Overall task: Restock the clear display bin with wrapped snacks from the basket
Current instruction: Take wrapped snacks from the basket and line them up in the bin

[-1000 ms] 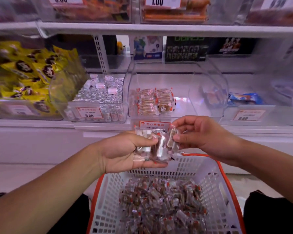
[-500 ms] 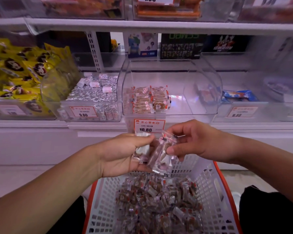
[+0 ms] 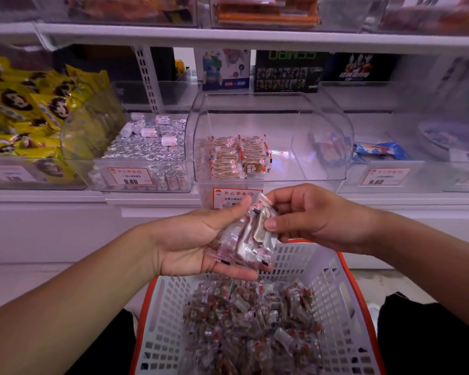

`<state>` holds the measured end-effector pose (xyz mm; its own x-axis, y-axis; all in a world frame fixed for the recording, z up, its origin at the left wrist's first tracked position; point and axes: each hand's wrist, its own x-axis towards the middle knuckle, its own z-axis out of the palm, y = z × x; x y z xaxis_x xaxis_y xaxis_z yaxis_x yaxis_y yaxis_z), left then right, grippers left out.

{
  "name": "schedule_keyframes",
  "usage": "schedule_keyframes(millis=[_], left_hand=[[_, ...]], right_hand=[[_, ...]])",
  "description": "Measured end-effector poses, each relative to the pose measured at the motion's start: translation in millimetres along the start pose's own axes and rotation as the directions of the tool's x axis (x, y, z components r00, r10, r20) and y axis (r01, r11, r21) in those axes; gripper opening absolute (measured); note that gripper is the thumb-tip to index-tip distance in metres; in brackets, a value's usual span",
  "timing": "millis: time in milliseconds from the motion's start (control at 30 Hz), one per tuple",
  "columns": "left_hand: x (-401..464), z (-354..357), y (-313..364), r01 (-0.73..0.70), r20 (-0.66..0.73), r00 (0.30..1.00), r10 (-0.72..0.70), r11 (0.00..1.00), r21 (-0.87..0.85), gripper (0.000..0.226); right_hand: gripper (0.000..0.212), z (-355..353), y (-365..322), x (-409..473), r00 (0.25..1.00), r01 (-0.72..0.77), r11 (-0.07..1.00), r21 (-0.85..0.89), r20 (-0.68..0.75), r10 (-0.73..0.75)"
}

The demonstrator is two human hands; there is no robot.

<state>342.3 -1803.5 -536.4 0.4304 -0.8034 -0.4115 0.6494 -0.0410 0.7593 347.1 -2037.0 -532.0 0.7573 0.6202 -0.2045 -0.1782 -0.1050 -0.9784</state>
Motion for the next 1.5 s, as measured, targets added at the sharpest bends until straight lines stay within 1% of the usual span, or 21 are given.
schedule_keyframes(millis=[67,200,300,367,433,500,600,667,767,833,933,1000,1067,1133,1167,1200,1267,1367,1433,1500], left_hand=[[1.4,3.0,-0.8,0.015,-0.021,1.000,-0.015,1.000,0.014,0.048],[6.1,4.6,-1.9,0.004,-0.134,0.991,-0.007,1.000,-0.020,0.058],[5.9,3.5,0.0,-0.014,-0.151,0.989,0.007,0.999,-0.044,0.056],[4.0,2.9,1.0,-0.013,-0.135,0.991,0.013,1.000,0.003,0.056],[3.3,4.0,-0.1,-0.002,-0.146,0.989,0.011,0.998,0.058,0.059],[4.9,7.0,-2.5,0.014,-0.201,0.980,0.004,0.996,0.087,0.061],[9.5,9.1,-7.2,0.003,-0.317,0.948,0.030,0.995,0.103,0.066],[13.5,8.8,-10.2,-0.021,-0.404,0.912,0.067,0.993,0.117,0.070],[19.2,7.3,-13.4,-0.067,-0.510,0.851,0.126,0.989,0.133,0.077],[21.9,6.0,-14.3,-0.102,-0.549,0.821,0.157,0.986,0.130,0.078],[23.4,4.5,-15.7,-0.135,-0.583,0.794,0.173,0.985,0.109,0.080],[23.4,4.4,-15.4,-0.145,-0.568,0.805,0.170,0.985,0.090,0.077],[23.3,4.9,-13.9,-0.168,-0.557,0.812,0.176,0.984,0.066,0.079],[23.7,5.6,-12.3,-0.188,-0.550,0.819,0.163,0.982,0.011,0.083],[23.6,7.5,-11.9,-0.191,-0.538,0.830,0.150,0.981,-0.022,0.084],[23.9,10.1,-11.5,-0.193,-0.521,0.842,0.143,0.980,-0.043,0.084],[24.4,15.6,-11.3,-0.202,-0.505,0.849,0.157,0.979,-0.036,0.080],[24.2,20.6,-11.3,-0.235,-0.521,0.834,0.180,0.971,-0.041,0.081],[24.6,21.8,-12.1,-0.244,-0.550,0.817,0.175,0.968,-0.054,0.083],[26.8,20.7,-13.8,-0.237,-0.603,0.780,0.166,0.971,-0.039,0.084]], right_hand=[[0.033,2.1,3.0,1.8,1.000,0.001,1.000,0.011,-0.004,-0.001],[0.037,-0.5,1.3,4.0,1.000,-0.005,1.000,-0.005,-0.031,0.005],[0.032,-2.0,1.6,5.3,0.999,-0.011,1.000,-0.015,-0.051,0.010],[0.031,0.1,3.9,5.7,0.997,-0.009,1.000,0.026,-0.074,0.011],[0.033,5.7,7.6,6.3,0.996,0.013,0.998,0.065,-0.094,-0.007],[0.038,12.2,11.6,6.4,0.990,0.048,0.999,0.025,-0.130,-0.044],[0.051,17.5,13.8,5.1,0.976,0.048,0.995,-0.087,-0.210,-0.065],[0.057,17.9,12.7,5.0,0.972,0.031,0.994,-0.105,-0.228,-0.054],[0.057,14.5,8.4,5.7,0.968,0.048,0.995,-0.089,-0.240,-0.068],[0.057,11.5,5.3,4.8,0.971,0.031,0.995,-0.096,-0.232,-0.053],[0.052,8.9,2.3,2.7,0.974,0.017,0.993,-0.121,-0.221,-0.043],[0.051,6.1,-0.9,1.2,0.969,0.060,0.996,-0.065,-0.236,-0.074],[0.052,2.1,-4.5,-1.3,0.965,0.103,0.994,-0.023,-0.239,-0.106],[0.053,2.5,-5.8,-1.3,0.961,0.136,0.990,-0.025,-0.238,-0.138],[0.053,5.4,-4.9,-0.3,0.956,0.140,0.988,-0.071,-0.251,-0.154],[0.052,9.7,-3.0,1.7,0.945,0.139,0.978,-0.153,-0.276,-0.177],[0.055,20.6,2.0,6.1,0.916,0.117,0.940,-0.322,-0.332,-0.227],[0.070,36.4,10.1,7.9,0.904,0.076,0.879,-0.471,-0.339,-0.260],[0.072,44.6,14.5,6.4,0.899,0.066,0.798,-0.599,-0.312,-0.308],[0.075,50.7,16.0,6.5,0.883,0.063,0.755,-0.652,-0.315,-0.347]])
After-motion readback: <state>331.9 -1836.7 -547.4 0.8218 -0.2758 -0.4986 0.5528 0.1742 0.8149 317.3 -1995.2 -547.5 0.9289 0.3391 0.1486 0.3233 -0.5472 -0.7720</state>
